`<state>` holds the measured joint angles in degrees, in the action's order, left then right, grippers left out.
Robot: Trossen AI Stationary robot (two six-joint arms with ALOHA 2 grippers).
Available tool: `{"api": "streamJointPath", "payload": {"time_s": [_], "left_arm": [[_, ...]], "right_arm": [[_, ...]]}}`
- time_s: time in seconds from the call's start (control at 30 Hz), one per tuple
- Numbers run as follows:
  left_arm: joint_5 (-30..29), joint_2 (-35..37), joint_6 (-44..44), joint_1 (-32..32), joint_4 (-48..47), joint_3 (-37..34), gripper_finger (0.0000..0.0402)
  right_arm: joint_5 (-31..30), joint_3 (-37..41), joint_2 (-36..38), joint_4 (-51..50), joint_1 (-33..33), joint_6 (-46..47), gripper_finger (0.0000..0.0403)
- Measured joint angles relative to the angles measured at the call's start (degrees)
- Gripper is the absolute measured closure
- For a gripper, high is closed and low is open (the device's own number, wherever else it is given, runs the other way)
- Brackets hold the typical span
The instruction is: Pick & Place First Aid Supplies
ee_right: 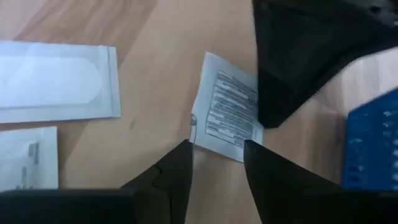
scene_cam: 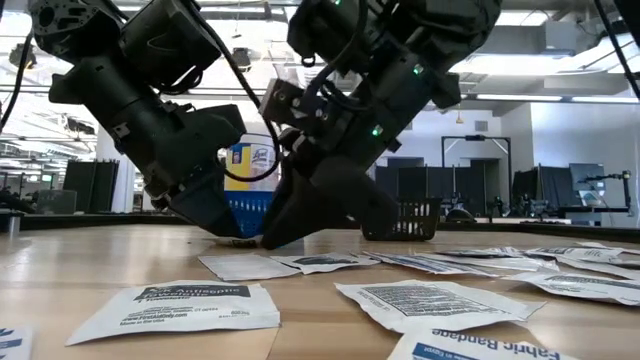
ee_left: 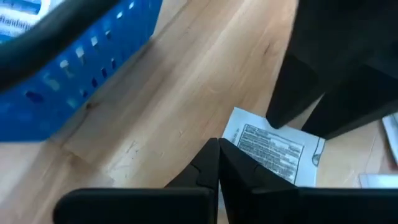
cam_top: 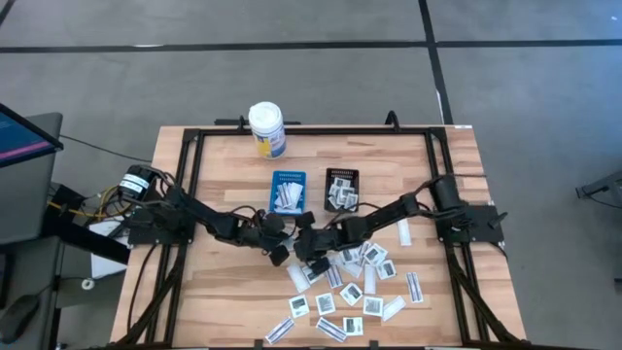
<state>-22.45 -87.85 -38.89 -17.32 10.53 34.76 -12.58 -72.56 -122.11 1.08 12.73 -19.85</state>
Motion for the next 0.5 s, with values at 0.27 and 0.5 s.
{"api": "streamJointPath", "payload": {"time_s": [0.27,0.5], "left_arm": [[0.6,0.0,-6.5,0.0,0.5,0.0,0.0396],[1.3,0.0,-9.8,0.0,0.9,0.0,0.0397]], "right_arm": [[-4.0,-0.2,-0.8,1.7,0.4,-4.1,0.0282],[-4.0,-0.1,-1.0,3.5,0.8,-6.2,0.0291]]}}
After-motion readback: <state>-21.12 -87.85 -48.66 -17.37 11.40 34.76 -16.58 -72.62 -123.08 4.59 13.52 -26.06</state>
